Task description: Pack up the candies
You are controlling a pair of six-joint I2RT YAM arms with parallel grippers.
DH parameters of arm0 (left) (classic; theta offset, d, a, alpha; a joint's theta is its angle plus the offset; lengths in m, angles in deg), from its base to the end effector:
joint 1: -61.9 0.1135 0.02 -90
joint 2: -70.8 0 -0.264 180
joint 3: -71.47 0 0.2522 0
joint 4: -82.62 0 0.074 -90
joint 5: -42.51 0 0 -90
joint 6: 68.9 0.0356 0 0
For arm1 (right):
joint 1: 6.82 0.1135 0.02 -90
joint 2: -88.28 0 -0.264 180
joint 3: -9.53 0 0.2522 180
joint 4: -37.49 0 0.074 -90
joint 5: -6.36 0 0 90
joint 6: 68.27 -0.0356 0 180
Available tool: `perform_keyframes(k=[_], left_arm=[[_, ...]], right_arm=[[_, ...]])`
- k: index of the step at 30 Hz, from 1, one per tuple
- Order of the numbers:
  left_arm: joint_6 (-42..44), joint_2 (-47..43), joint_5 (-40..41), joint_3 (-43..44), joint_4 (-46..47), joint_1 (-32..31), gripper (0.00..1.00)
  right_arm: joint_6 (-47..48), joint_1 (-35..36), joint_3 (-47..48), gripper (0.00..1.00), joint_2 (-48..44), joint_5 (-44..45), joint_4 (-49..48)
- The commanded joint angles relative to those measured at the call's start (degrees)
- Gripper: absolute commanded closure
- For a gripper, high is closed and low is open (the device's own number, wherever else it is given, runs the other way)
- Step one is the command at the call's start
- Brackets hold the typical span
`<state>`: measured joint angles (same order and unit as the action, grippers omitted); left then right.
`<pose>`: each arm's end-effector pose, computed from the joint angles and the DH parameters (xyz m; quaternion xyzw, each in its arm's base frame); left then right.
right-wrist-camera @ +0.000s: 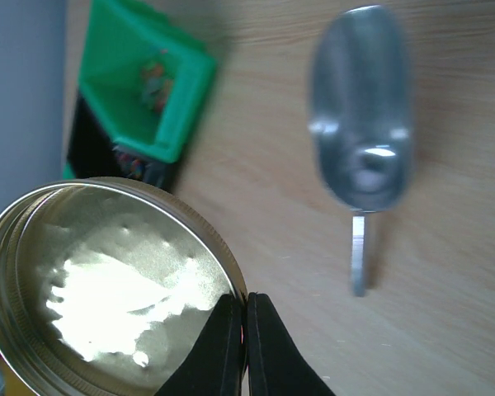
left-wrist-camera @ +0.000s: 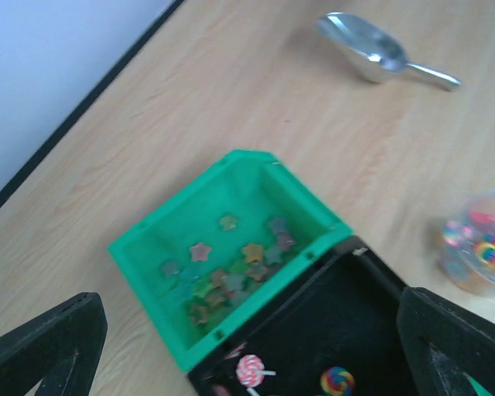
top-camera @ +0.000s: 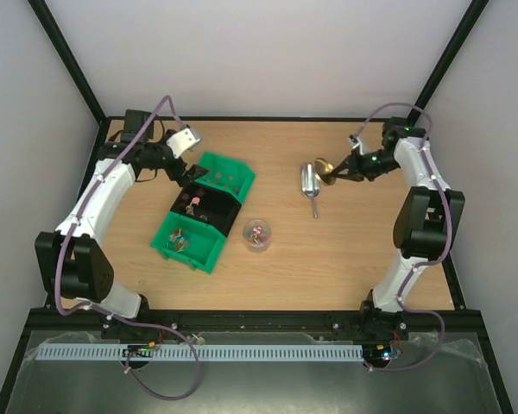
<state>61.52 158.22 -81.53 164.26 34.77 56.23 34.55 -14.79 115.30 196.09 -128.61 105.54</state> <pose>0.3319 -0.0530 0.3309 0.4511 0.7592 -0.1406 0.4477 0.3863 -0.0287 0.2626 -0.1046 0.9065 0.3417 0.2251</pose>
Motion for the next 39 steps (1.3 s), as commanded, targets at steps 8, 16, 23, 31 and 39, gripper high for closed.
perform_keyframes(k=[8, 16, 23, 31, 39], left_arm=[[19.35, -10.79, -6.62, -4.41, -11.81, -11.40, 0.01], [20.76, -20.60, -3.68, -12.31, -8.88, -22.93, 0.02], [25.40, -24.08, -1.07, -14.43, -6.65, -28.15, 0.04], [26.87, -25.04, 7.50, -18.53, 1.61, -36.40, 0.17], [32.44, -22.28, 9.04, -18.32, 1.14, -39.03, 0.43]], right_arm=[[2.68, 14.49, -1.03, 0.99, -6.37, -10.73, 9.40], [5.35, 24.24, -5.99, 0.99, -7.51, -12.37, 11.12], [4.94, 30.70, -6.69, 0.99, -6.21, -10.10, 11.46], [6.84, 35.47, -6.09, 0.99, -3.05, -13.56, 13.14], [7.04, 36.36, -5.89, 0.99, -2.18, -15.18, 13.30]])
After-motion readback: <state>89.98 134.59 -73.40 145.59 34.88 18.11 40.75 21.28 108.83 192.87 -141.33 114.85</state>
